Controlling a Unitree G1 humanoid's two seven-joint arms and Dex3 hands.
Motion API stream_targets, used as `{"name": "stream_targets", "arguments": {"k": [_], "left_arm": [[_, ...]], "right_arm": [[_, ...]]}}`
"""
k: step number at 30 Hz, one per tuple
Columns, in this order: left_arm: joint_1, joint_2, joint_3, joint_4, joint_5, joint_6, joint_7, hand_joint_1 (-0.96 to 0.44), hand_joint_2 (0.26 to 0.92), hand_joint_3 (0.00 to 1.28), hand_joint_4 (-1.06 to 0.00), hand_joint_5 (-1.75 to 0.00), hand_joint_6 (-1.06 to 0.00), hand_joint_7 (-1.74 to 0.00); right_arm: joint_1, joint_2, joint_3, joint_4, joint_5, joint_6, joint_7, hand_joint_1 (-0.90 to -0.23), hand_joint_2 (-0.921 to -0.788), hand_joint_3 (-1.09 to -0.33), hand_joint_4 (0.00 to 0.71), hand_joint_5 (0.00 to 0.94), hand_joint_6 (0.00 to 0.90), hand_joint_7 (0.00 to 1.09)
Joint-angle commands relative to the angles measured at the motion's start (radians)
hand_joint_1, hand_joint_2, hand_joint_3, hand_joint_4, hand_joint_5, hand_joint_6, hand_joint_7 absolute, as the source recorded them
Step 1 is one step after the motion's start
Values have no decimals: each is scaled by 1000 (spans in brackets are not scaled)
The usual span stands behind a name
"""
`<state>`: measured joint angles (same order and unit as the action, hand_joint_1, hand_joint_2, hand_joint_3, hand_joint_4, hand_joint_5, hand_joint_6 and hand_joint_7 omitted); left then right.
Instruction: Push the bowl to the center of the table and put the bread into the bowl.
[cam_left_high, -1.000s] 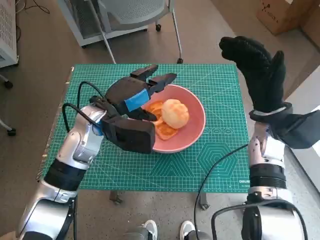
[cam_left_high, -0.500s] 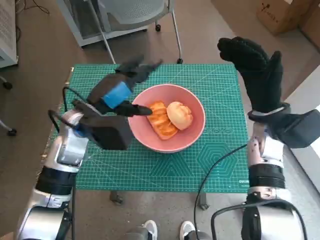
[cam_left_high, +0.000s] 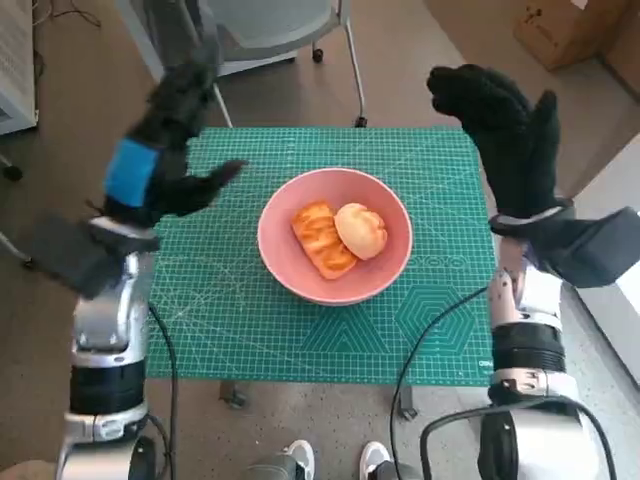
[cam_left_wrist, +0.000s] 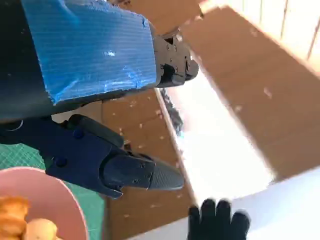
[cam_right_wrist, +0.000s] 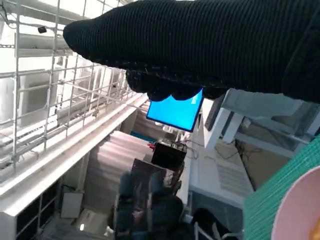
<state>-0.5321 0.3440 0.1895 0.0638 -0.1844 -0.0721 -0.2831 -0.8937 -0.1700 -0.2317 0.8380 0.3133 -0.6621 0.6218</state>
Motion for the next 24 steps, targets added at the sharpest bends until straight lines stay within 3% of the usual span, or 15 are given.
{"name": "stream_targets", "arguments": {"k": [1,11,24], "left_arm": [[46,17,31,-28,-33,16,-15,-727,921,323,-54,-23,-172,-21],[111,-14,85,-56,-111,-5,-27,-839,921,432,-63,-18,-167,-25],[150,-21,89,-79,-146,7,-31,-842,921,386,-73,-16,-208,-62]], "right_arm": [[-5,16,3,13,5,19,-8,-698,-921,-646,201,1,380,15],[-27,33,9,66,-14,-8,-6,-689,-921,-636,204,2,374,9],[-61,25,28,132,-35,-29,2,-690,-921,-639,211,4,335,0]]}}
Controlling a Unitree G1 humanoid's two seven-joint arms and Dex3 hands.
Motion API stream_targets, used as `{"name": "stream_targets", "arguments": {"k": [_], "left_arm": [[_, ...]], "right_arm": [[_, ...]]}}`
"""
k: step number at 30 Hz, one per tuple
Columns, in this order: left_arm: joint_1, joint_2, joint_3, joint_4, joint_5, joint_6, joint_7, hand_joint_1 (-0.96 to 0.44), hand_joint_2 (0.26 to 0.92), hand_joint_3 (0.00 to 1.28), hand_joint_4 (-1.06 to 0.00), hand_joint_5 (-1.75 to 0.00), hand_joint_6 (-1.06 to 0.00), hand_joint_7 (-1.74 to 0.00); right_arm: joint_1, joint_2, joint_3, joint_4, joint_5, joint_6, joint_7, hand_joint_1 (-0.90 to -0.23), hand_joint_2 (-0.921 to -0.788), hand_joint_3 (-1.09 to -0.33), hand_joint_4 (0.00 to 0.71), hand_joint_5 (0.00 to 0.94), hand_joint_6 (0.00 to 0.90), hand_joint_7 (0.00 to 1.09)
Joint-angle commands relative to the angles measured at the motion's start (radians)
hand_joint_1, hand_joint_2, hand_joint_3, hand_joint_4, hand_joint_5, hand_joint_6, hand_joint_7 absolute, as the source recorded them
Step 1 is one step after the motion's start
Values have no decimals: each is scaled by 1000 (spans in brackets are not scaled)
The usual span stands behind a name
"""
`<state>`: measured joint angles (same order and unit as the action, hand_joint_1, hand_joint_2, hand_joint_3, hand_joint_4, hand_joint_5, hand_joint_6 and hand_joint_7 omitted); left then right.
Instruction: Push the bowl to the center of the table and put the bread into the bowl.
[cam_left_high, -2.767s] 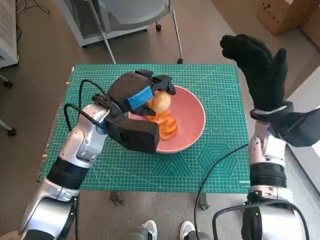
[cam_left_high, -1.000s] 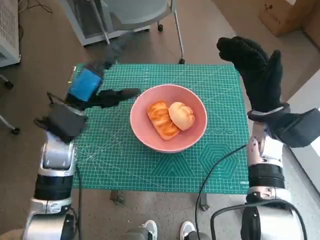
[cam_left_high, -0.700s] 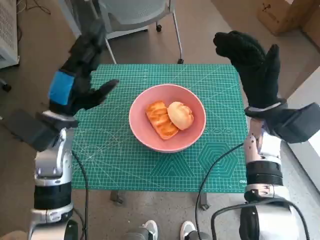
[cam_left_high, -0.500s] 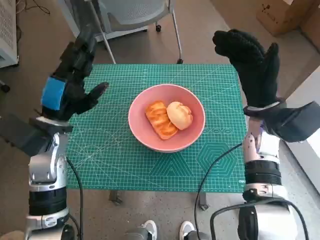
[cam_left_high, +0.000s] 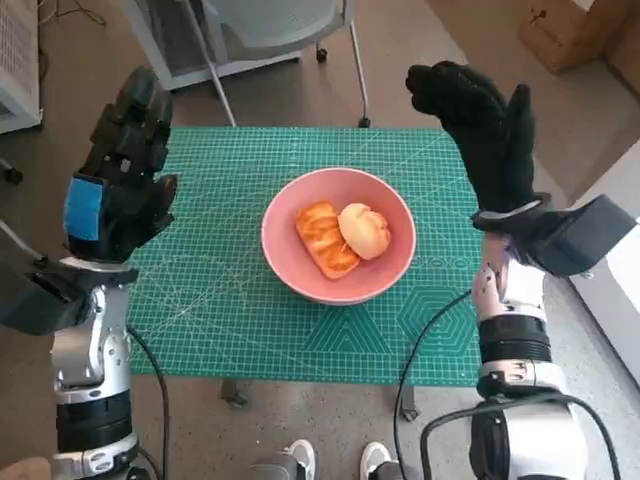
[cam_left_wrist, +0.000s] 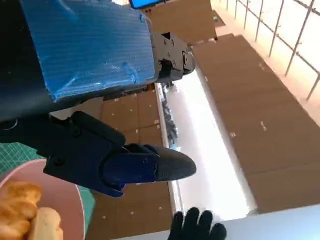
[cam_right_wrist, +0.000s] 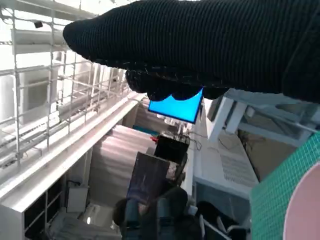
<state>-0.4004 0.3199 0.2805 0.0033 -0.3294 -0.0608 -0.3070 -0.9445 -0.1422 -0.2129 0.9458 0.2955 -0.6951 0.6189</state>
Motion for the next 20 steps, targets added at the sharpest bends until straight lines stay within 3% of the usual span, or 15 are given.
{"name": "stream_targets", "arguments": {"k": [1,9,20], "left_arm": [[20,5,-3,-20,3,-6,-8,-840,921,389,-74,-16,-208,-64],[32,6,-5,-15,-2,-10,-33,-838,921,407,-74,-13,-194,-72],[28,0,-12,-11,2,-7,-46,-830,921,412,-64,-5,-167,-77]], "right_arm": [[-12,-2,10,26,-19,6,5,-697,-921,-637,210,3,336,1],[-20,3,18,37,-34,12,-6,-729,-921,-615,223,8,371,18],[-26,18,40,39,-55,12,-25,-716,-921,-618,225,6,376,18]]}}
